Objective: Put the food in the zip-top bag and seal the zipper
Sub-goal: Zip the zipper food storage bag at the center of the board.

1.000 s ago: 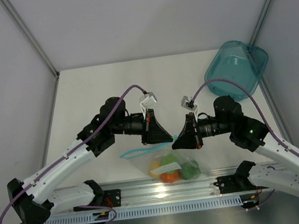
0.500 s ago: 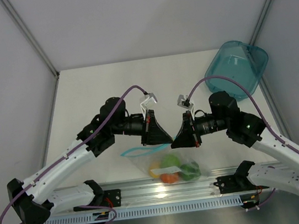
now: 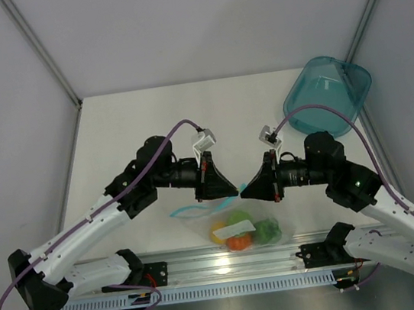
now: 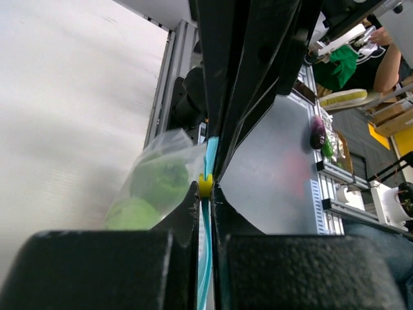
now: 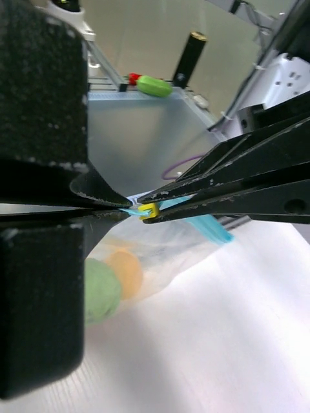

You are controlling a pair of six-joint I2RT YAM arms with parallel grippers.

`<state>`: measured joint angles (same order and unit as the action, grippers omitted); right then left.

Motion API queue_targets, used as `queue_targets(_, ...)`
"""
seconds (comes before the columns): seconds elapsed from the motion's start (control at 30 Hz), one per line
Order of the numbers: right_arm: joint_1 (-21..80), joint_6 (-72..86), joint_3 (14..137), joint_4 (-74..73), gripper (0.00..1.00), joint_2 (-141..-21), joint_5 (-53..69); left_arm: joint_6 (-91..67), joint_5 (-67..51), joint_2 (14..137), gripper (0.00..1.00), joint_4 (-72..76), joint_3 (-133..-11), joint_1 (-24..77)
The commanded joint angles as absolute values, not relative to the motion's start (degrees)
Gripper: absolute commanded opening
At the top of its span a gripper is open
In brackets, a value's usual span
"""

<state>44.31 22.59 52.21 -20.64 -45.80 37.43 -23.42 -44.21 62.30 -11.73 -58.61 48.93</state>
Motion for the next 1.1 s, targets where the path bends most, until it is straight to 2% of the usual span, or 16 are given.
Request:
queue_targets(0.0,43.24,26.54,53.00,-13.19,0.00,-42.11,31.12,-20.22,-42.28,60.65,0.01,-17.05,-56.34,48.69)
queue_targets(0.57,39.90,29.71,51.50,-14.68,0.00,-35.59,25.66,-19.33,-40.34,57.48,0.01,-19.51,-52.65,47.99)
queue_targets(0.73,39.55,25.59,52.38,-15.29,0.00,-40.15,40.41,-19.51,-40.78,56.78,0.00,-19.07,-53.00,47.99)
queue_targets(0.77,39.55,24.18,52.90,-16.25,0.02,-40.86,42.00,-19.42,-40.78,56.69,0.01,-19.07,-53.09,47.99)
queue_targets(0.8,39.55,20.95,54.74,-19.74,0.14,-41.65,42.62,-19.42,-40.96,56.69,0.01,-19.16,-53.96,47.99)
queue_targets(0.83,39.55,19.27,55.80,-21.78,0.37,-43.57,43.15,-19.34,-41.22,56.69,0.01,-19.07,-54.31,47.99)
queue_targets(0.93,39.55,14.17,59.83,-28.46,0.49,-46.83,42.81,-19.16,-41.48,56.86,0.01,-19.42,-56.33,47.99)
queue_targets(1.07,39.55,12.83,61.35,-29.71,0.54,-51.23,46.92,-18.20,-41.57,58.01,0.00,-21.26,-58.88,47.99)
